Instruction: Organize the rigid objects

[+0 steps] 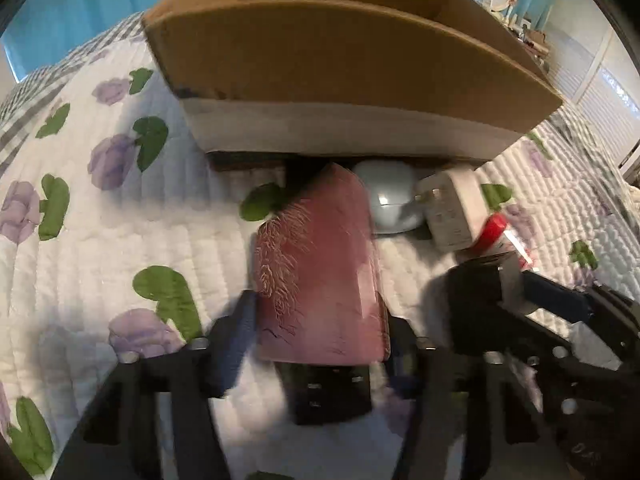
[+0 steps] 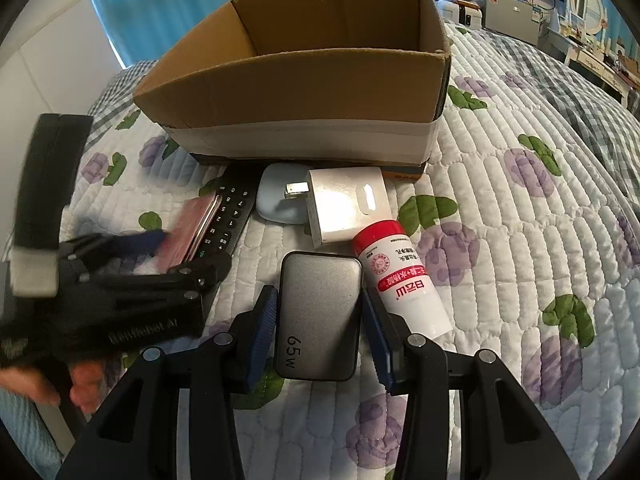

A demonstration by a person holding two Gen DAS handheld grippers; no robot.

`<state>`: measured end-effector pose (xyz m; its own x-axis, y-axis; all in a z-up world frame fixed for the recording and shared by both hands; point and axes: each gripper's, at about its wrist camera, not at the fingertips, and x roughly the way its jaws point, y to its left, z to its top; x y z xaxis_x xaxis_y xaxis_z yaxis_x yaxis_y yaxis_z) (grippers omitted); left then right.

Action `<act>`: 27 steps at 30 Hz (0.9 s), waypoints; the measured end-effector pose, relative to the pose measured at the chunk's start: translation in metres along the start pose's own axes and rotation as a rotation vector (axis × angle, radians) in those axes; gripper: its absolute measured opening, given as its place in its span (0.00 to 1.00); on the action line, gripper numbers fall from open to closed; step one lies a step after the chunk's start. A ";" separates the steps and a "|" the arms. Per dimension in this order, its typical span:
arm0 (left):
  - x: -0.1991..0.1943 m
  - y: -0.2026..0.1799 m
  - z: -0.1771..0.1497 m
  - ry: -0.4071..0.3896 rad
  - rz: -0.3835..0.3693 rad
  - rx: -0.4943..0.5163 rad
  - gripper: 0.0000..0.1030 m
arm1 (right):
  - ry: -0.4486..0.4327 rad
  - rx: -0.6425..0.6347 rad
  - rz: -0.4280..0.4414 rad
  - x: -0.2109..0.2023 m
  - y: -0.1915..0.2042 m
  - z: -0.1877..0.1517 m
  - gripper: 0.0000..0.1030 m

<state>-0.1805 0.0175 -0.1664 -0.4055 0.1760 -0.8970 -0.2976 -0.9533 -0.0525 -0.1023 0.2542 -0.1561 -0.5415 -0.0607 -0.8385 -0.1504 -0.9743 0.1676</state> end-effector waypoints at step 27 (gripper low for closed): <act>-0.029 0.006 -0.007 -0.079 0.041 -0.001 0.17 | -0.007 -0.005 0.000 -0.005 0.000 -0.006 0.41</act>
<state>-0.1646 0.0048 -0.1441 -0.4844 0.1553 -0.8609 -0.2787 -0.9602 -0.0163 -0.0946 0.2532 -0.1550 -0.5474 -0.0592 -0.8348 -0.1466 -0.9753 0.1653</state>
